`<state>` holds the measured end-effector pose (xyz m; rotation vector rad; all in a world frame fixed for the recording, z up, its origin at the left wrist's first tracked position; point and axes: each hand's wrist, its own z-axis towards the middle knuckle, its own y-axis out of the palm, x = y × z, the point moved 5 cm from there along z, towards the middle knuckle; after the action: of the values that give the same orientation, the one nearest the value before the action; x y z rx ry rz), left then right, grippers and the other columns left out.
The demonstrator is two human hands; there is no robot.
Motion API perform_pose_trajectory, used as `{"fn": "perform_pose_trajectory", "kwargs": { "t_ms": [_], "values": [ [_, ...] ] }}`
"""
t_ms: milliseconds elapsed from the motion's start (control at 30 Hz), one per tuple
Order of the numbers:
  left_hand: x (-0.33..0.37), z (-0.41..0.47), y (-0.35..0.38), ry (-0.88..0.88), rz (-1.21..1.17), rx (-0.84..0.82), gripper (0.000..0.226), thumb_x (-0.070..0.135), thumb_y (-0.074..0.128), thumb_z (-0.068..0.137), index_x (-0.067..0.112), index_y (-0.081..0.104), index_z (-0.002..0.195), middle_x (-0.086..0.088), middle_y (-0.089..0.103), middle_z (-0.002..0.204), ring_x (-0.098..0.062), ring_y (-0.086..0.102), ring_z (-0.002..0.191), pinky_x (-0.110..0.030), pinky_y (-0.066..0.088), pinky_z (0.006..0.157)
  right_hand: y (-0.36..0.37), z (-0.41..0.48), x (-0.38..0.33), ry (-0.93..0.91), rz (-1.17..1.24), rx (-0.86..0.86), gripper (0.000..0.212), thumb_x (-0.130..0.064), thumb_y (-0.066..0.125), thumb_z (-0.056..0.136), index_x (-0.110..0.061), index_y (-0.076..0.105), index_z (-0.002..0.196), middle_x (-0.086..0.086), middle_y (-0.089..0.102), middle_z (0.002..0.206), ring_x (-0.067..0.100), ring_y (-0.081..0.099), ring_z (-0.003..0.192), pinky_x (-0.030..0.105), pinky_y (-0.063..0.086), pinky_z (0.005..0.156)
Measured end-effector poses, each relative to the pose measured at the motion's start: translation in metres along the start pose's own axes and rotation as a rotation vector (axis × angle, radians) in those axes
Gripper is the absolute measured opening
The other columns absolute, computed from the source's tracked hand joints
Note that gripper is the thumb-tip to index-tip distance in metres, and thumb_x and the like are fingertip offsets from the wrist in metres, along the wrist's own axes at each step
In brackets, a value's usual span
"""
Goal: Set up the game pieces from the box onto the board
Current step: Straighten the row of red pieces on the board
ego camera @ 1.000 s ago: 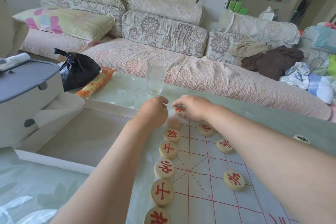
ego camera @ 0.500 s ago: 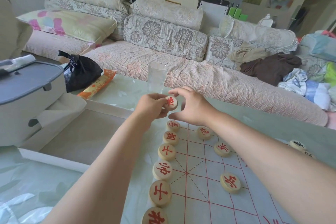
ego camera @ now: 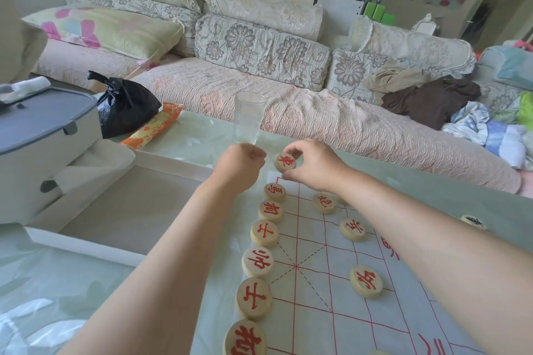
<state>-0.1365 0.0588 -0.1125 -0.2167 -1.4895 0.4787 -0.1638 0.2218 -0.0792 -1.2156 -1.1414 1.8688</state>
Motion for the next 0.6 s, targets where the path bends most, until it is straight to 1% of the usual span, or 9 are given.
{"fn": "perform_pose_trajectory", "kwargs": {
  "t_ms": [67,133,200,267,433,533,600],
  "values": [
    [0.002,-0.004,0.004,0.087,0.223,-0.042,0.021,0.013,0.058,0.090,0.018,0.070,0.107,-0.001,0.068,0.109,-0.018,0.062,0.102,-0.023,0.045,0.085,0.006,0.003,0.015,0.116,-0.030,-0.017,0.043,-0.029,0.084,0.073,-0.021,0.067,0.111,-0.003,0.059,0.108,0.016,0.056,0.100,0.026,0.042,0.082],
    [0.001,-0.007,0.010,0.114,0.315,-0.121,0.022,0.014,0.062,0.089,0.018,0.072,0.108,0.001,0.068,0.110,-0.017,0.062,0.102,-0.020,0.043,0.082,0.015,0.005,0.023,0.186,-0.040,-0.056,0.039,-0.028,0.083,0.074,-0.020,0.067,0.108,0.000,0.062,0.110,0.017,0.057,0.097,0.026,0.042,0.077],
    [0.000,-0.010,0.015,0.121,0.377,-0.166,0.019,0.018,0.066,0.087,0.021,0.074,0.104,0.002,0.069,0.108,-0.017,0.064,0.097,-0.021,0.046,0.080,0.022,0.008,0.024,0.188,-0.079,-0.091,0.037,-0.025,0.082,0.076,-0.017,0.068,0.110,0.002,0.064,0.112,0.018,0.057,0.097,0.025,0.042,0.078],
    [-0.003,-0.011,0.019,0.137,0.442,-0.188,0.017,0.023,0.069,0.085,0.024,0.075,0.101,0.003,0.069,0.107,-0.016,0.064,0.095,-0.021,0.048,0.080,0.028,0.011,0.022,0.172,-0.112,-0.120,0.039,-0.024,0.080,0.078,-0.015,0.067,0.114,0.004,0.064,0.116,0.021,0.058,0.103,0.027,0.045,0.085],
    [-0.003,-0.011,0.019,0.200,0.503,-0.184,0.021,0.026,0.074,0.082,0.022,0.075,0.103,0.003,0.068,0.109,-0.015,0.063,0.098,-0.018,0.046,0.079,0.038,0.016,0.023,0.171,-0.125,-0.165,0.048,-0.027,0.080,0.079,-0.017,0.064,0.123,0.007,0.061,0.125,0.023,0.057,0.112,0.028,0.044,0.091],
    [-0.003,-0.010,0.019,0.212,0.508,-0.171,0.021,0.024,0.072,0.083,0.021,0.074,0.104,0.002,0.067,0.110,-0.015,0.062,0.099,-0.019,0.046,0.081,0.039,0.016,0.025,0.173,-0.113,-0.206,0.063,-0.030,0.079,0.081,-0.016,0.055,0.138,0.006,0.056,0.134,0.022,0.053,0.122,0.027,0.040,0.098],
    [-0.003,-0.010,0.019,0.220,0.513,-0.165,0.020,0.023,0.071,0.084,0.021,0.074,0.104,0.002,0.067,0.110,-0.015,0.062,0.098,-0.020,0.046,0.081,0.038,0.014,0.025,0.152,-0.115,-0.235,0.070,-0.027,0.077,0.083,-0.019,0.047,0.146,0.003,0.052,0.138,0.020,0.050,0.126,0.024,0.037,0.098]
  ]
}}
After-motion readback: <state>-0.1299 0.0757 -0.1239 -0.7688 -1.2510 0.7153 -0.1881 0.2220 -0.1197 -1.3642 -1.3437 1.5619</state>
